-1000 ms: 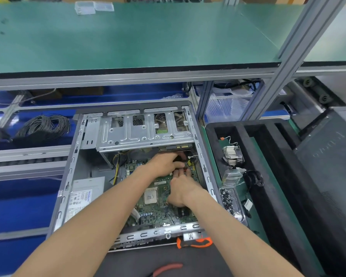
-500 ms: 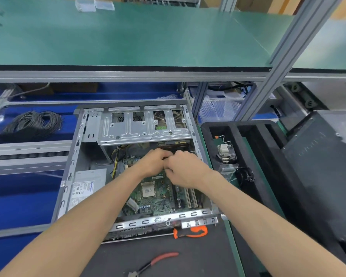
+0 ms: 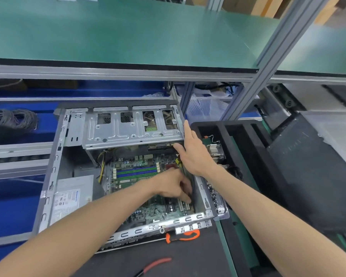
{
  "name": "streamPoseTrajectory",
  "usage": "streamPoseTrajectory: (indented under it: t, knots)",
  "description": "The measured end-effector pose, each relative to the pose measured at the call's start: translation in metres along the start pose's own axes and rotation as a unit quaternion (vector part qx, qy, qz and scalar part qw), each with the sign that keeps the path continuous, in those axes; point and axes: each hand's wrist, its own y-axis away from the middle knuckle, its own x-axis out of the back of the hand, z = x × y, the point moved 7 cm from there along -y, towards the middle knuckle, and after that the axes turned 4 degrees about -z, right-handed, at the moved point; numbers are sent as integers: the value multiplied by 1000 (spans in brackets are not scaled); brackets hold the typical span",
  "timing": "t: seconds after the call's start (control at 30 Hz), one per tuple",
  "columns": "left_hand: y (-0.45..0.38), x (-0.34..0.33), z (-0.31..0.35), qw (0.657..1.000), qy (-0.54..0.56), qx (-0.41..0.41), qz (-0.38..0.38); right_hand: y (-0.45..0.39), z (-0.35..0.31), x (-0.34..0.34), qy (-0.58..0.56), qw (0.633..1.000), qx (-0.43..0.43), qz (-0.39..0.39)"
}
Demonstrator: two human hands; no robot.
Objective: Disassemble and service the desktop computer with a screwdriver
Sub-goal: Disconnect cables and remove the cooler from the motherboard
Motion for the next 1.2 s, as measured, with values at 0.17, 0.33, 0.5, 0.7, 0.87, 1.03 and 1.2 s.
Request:
streamPoseTrajectory:
  t: [0.17, 0.33, 0.5, 0.7, 0.87, 1.03, 1.2]
  knots:
    - [-4, -17, 12, 995, -91, -37, -16, 0, -2, 1, 4, 1000, -4, 7]
    - [-2, -22, 17, 987, -135, -71, 46, 0, 0, 0, -2, 1000, -11, 2]
    - [-2, -24, 16, 990, -102, -56, 74, -1, 2, 0, -8, 1000, -19, -6]
    - [-4, -29, 7, 997, -5, -26, 71, -2, 0, 0, -6, 1000, -18, -1]
    - [0, -26, 15, 995, -8, -57, 80, -1, -1, 1, -9, 1000, -19, -1]
    - [-3, -27, 8, 997, 32, -21, 68, -1, -1, 1, -8, 1000, -18, 3]
    - [-3, -29, 13, 997, 8, -33, 68, -1, -1, 1, -9, 1000, -17, 3]
